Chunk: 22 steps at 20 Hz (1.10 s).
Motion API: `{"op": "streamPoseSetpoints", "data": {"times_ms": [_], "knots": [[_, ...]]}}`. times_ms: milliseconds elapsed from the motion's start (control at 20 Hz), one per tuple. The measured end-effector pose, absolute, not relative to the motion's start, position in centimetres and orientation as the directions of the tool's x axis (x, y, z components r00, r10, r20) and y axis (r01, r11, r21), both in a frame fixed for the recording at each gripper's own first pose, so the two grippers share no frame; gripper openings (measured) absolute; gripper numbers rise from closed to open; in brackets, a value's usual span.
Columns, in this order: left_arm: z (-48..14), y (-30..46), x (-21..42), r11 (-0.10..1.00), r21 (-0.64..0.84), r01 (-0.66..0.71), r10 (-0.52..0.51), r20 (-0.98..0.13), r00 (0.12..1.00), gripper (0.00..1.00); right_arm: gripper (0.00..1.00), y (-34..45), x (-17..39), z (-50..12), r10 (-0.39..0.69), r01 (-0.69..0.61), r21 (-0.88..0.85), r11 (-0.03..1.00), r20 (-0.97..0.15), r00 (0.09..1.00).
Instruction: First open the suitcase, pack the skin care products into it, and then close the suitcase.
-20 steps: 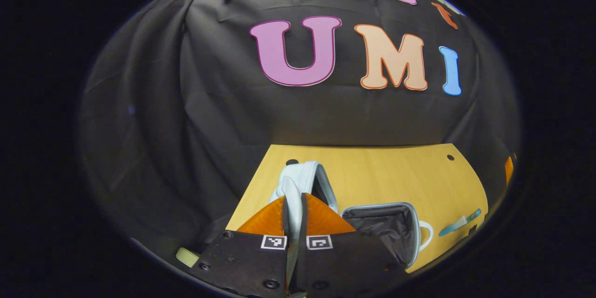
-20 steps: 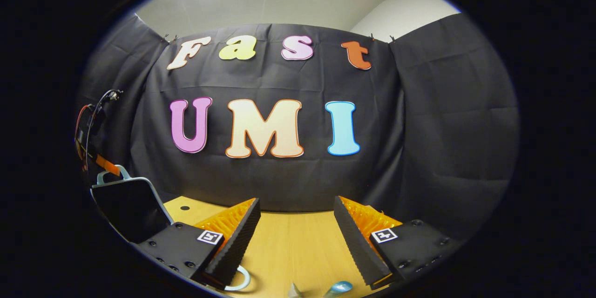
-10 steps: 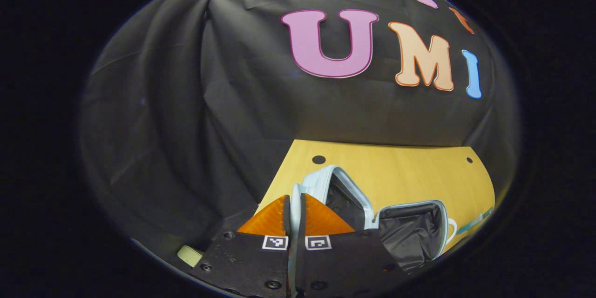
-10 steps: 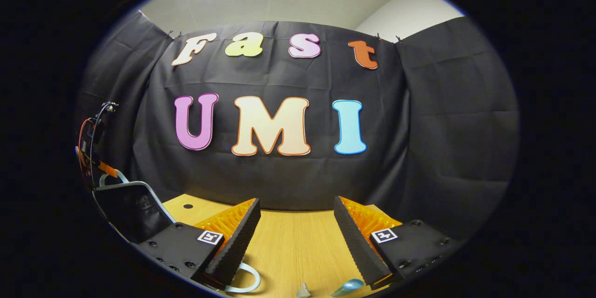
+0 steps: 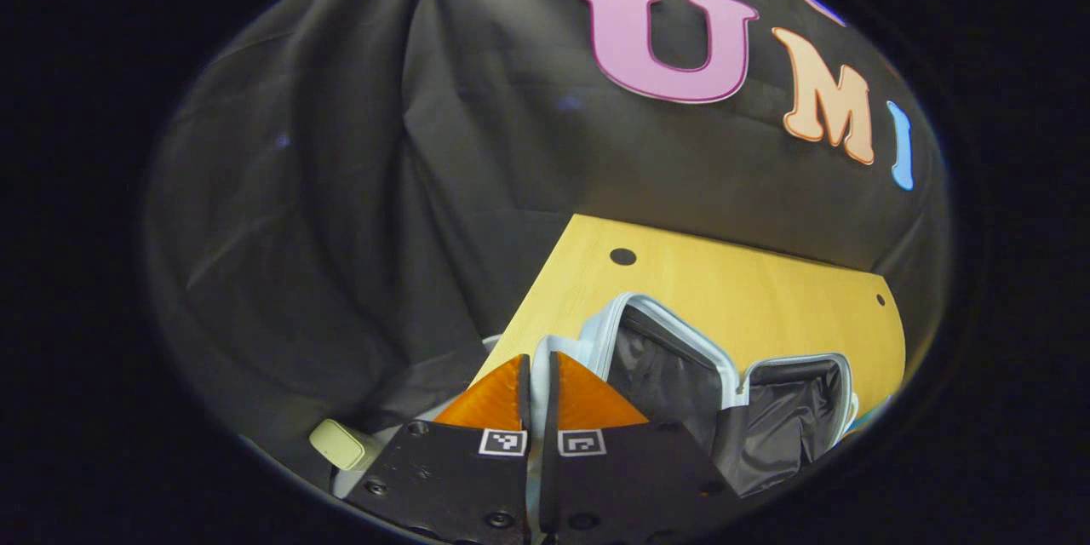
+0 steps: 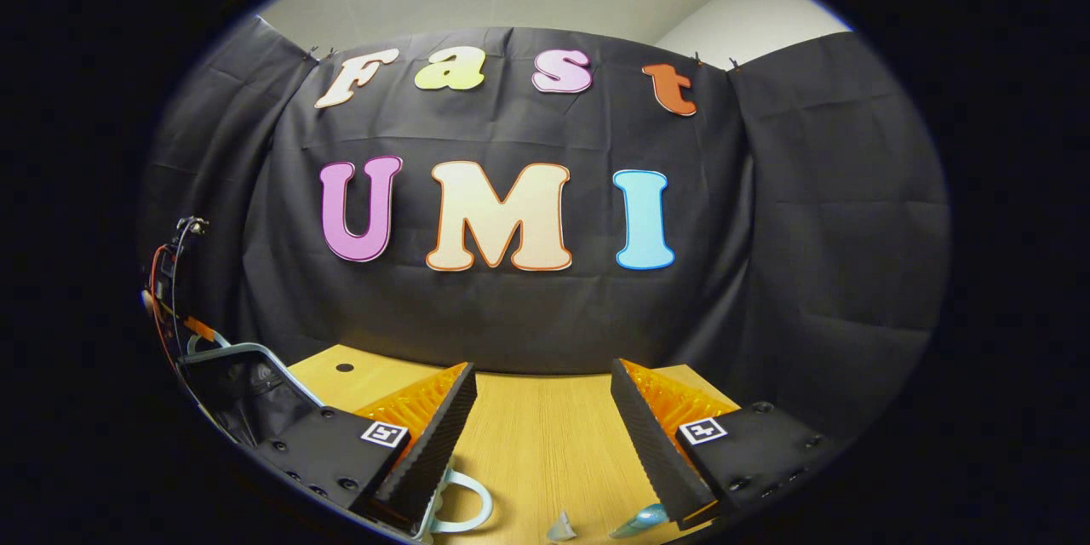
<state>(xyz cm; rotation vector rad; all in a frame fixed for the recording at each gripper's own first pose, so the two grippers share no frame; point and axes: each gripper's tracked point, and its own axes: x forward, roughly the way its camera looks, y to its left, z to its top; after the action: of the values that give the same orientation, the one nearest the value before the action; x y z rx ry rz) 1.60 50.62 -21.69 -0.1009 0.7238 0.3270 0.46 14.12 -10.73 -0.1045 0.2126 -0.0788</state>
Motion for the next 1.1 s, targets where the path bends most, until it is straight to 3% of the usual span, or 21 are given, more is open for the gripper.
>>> {"op": "streamPoseSetpoints", "data": {"times_ms": [250,350,450,600,900,1100], "knots": [[-24.0,51.5,1.4,0.928,0.059,-0.367,0.303,-0.691,0.656,0.0,0.99,13.3,0.2,-11.1,-0.108,0.083,-0.12,0.989,-0.22,0.97],[-23.6,51.7,1.8,0.92,0.09,-0.382,0.339,-0.67,0.66,0.14,0.99,13.0,0.2,-11.1,-0.115,0.089,-0.123,0.988,-0.219,0.969],[-22.1,50.1,2.5,0.932,0.026,-0.362,0.295,-0.633,0.716,0.39,1.0,12.7,0.2,-10.7,-0.114,0.087,-0.136,0.987,-0.207,0.972],[-19.0,48.9,3.1,0.931,0.008,-0.365,0.315,-0.522,0.793,0.95,0.99,11.9,0.5,-10.0,-0.101,0.074,-0.142,0.987,-0.191,0.976],[-13.4,41.8,2.1,0.936,-0.02,-0.351,0.318,-0.379,0.869,0.95,0.99,8.8,0.9,-8.9,-0.069,0.048,-0.123,0.991,-0.178,0.982],[-11.6,34.3,2.2,0.962,-0.009,-0.273,0.253,-0.348,0.903,0.95,0.99,6.4,1.2,-8.4,-0.046,0.027,-0.111,0.993,-0.173,0.984]]}}
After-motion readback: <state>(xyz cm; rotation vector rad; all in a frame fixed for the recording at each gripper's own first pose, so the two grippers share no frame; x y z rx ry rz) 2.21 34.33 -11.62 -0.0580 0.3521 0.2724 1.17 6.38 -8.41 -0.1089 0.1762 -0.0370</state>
